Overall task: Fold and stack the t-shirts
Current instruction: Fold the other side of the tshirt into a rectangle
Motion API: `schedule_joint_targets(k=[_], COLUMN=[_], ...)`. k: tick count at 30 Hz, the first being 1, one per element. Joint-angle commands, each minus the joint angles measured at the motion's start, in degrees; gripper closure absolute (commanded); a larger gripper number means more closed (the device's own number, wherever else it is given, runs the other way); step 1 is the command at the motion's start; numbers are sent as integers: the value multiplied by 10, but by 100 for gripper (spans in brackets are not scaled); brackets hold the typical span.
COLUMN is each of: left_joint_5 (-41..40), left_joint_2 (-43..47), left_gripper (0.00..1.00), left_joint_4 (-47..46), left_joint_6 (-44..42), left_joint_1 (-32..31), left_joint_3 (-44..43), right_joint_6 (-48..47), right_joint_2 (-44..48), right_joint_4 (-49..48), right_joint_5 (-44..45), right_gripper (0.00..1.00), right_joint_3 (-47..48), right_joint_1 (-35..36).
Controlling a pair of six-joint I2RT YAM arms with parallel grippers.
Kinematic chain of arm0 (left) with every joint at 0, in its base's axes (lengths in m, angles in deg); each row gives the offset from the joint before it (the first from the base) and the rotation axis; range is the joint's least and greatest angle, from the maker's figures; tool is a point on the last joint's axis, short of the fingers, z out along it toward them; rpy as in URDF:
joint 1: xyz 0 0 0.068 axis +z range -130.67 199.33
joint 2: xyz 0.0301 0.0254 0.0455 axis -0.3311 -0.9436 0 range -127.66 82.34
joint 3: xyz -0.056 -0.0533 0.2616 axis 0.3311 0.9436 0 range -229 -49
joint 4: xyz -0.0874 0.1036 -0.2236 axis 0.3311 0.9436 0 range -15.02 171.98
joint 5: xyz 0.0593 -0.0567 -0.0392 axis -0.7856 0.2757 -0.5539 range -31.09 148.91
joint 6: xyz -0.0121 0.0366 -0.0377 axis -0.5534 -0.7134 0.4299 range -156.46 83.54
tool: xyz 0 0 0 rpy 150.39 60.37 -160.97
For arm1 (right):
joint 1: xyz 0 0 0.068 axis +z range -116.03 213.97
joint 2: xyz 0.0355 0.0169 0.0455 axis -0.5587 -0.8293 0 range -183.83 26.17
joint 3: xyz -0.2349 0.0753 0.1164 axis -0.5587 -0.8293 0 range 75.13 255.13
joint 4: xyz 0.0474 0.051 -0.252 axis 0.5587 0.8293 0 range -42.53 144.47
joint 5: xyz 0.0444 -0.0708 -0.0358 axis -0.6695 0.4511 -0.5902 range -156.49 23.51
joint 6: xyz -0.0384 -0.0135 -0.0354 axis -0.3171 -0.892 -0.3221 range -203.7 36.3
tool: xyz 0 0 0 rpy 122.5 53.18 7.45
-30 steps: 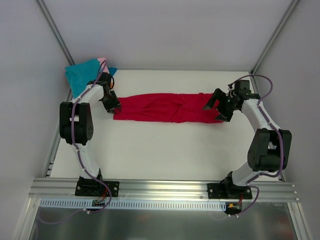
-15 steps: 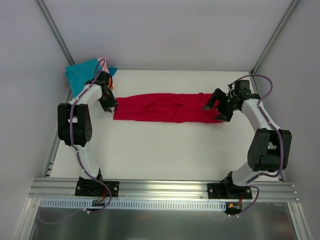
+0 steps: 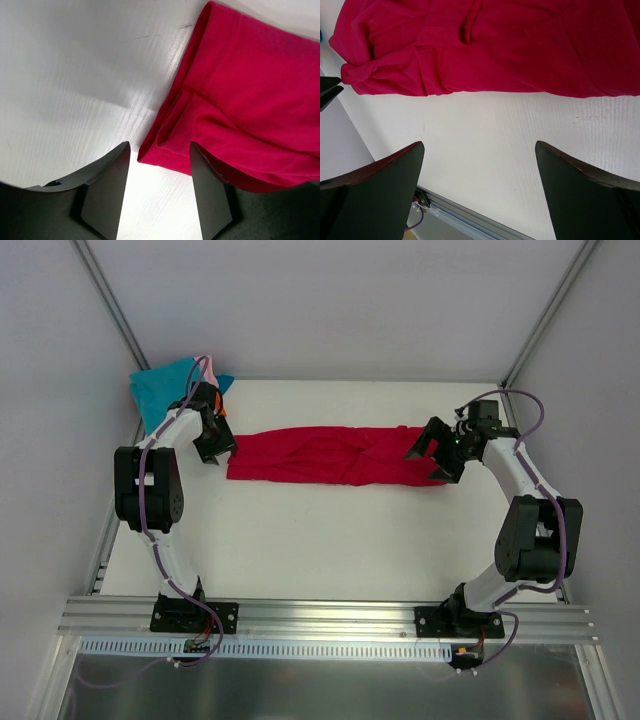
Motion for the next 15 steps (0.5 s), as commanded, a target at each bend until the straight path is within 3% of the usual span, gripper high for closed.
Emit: schedule_joint_targets(k=[1, 11, 15], left_joint_5=[14, 33, 40], left_joint_2=[3, -11, -16], left_gripper=[48, 50, 57], left_joint_4=[-12, -26, -33], left_joint_6=[-4, -1, 3], left_joint_1=[6, 6, 6], left_joint_3=[7, 14, 17], right_joint_6=[-2, -5, -4], right_joint_2=[-6, -4, -5], right_joint_4=[-11, -9, -10], right_joint_5=[-12, -10, -11], right_gripper=[1, 1, 1], right_joint_3=[1, -2, -2], right_joint_1=[3, 3, 3])
